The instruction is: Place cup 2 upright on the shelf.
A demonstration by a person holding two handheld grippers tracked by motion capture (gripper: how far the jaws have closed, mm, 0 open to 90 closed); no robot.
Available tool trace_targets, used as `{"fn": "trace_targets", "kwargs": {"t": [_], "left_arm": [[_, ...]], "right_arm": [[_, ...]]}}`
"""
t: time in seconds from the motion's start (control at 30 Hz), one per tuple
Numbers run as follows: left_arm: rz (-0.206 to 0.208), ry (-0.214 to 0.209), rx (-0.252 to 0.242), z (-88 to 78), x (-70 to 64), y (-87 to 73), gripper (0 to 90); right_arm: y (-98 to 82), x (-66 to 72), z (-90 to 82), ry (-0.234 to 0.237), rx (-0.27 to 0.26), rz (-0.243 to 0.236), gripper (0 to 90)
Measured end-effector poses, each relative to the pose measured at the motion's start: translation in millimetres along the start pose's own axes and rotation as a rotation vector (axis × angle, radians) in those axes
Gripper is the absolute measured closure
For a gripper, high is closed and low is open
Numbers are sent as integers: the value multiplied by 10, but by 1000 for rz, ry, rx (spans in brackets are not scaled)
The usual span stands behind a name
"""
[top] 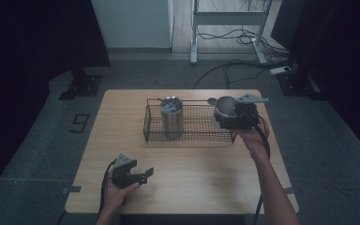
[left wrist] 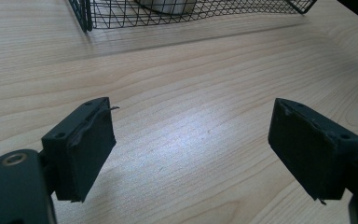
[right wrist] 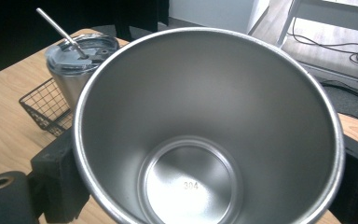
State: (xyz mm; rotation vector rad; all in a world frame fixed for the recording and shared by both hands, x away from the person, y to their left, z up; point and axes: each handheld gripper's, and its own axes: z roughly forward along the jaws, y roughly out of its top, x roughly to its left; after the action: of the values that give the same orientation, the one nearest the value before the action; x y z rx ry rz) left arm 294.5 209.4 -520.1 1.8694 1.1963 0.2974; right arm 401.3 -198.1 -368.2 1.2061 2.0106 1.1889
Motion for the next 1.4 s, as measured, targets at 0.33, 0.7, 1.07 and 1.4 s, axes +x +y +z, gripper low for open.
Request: {"fn": "trace_targets", "kwargs": {"t": [0.33, 0.7, 1.07, 1.4], "left_arm": [[2, -2, 5, 14, -6, -6, 146], [4, -2, 8, 16, -7, -11, 147], [3, 0, 6, 10, 3, -11, 147], [6, -6, 6, 12, -6, -13, 147]], "right_arm": [[41, -106, 101, -11, 0, 19, 73], [42, -178, 268, -15, 16, 36, 73], [29, -226, 511, -16, 42, 40, 73], [27, -254, 644, -12, 48, 53, 73]]}}
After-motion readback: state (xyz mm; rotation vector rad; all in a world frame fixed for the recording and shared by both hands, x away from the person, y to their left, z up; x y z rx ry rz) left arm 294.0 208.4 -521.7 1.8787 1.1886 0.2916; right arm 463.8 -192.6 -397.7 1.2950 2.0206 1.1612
